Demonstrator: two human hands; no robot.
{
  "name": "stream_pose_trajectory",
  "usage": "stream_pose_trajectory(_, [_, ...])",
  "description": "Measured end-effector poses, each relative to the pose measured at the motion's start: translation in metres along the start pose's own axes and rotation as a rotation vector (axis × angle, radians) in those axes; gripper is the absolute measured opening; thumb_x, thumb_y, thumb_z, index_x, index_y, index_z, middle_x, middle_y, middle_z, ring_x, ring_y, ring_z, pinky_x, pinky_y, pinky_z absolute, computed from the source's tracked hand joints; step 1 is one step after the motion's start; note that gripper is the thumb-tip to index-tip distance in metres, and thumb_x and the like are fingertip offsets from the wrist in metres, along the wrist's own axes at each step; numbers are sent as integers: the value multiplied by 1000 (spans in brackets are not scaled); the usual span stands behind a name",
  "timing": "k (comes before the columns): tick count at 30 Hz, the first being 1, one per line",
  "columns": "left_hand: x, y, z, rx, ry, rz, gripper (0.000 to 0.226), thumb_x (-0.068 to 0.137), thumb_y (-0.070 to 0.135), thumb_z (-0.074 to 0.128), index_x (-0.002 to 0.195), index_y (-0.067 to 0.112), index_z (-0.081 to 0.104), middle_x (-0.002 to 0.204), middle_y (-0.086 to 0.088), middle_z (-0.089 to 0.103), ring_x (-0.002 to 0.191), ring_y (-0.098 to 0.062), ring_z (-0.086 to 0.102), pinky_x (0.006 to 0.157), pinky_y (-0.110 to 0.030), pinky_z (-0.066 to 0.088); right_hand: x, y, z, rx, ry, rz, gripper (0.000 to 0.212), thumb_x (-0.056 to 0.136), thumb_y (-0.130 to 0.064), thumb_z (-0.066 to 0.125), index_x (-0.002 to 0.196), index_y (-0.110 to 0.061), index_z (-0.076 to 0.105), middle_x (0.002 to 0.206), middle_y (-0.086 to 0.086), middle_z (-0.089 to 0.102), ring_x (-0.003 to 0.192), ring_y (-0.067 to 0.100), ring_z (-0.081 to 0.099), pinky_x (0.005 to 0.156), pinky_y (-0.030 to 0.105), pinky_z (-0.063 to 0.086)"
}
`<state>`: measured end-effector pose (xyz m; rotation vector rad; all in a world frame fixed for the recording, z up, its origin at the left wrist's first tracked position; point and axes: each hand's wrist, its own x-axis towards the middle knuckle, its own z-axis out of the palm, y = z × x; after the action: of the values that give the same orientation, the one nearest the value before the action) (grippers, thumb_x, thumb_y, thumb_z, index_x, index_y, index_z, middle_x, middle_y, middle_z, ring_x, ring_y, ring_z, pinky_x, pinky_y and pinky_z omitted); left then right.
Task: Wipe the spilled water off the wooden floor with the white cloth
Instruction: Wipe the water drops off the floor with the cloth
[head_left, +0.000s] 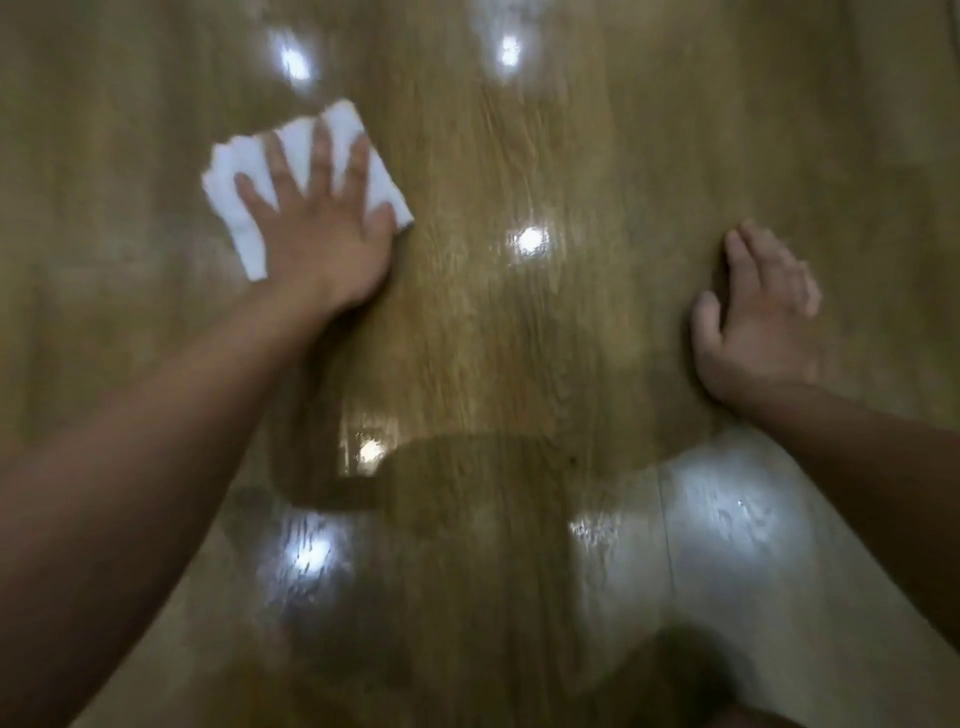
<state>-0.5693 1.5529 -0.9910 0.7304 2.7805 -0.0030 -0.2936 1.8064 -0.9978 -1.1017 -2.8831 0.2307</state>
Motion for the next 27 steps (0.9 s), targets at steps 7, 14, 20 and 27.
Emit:
stream_pose_trajectory(7, [-1,241,16,37,-98,508,62,101,50,18,158,33,-2,166,2,-14,147,-40,-24,110,-68,-19,3,3,5,52,48,-22,68,84,-37,37,145,-8,42,153,12,38,142,28,31,117,49,18])
stream_pose_trajectory(14, [79,220,-8,13,-96,627,59,103,53,20,157,37,6,167,4,-3,152,-25,-10,118,-54,-11,1,8,5,35,9,-21,68,85,-41,35,146,-9,40,154,10,36,144,25,27,119,49,15])
stream_pose_trajectory(20, [165,57,-36,-41,-4,202,63,99,60,15,157,37,1,167,-2,-5,152,-32,-7,118,-56,-8,4,4,4,41,-23,-27,68,87,-41,33,147,-9,38,155,9,34,146,24,24,120,49,12])
stream_pose_trajectory(27, [133,-74,-43,-86,-55,-181,66,95,67,14,155,43,-3,166,3,-13,150,-31,-16,116,-61,-11,3,2,4,24,-11,-15,68,87,-40,33,146,-7,38,155,12,34,144,27,25,119,51,15])
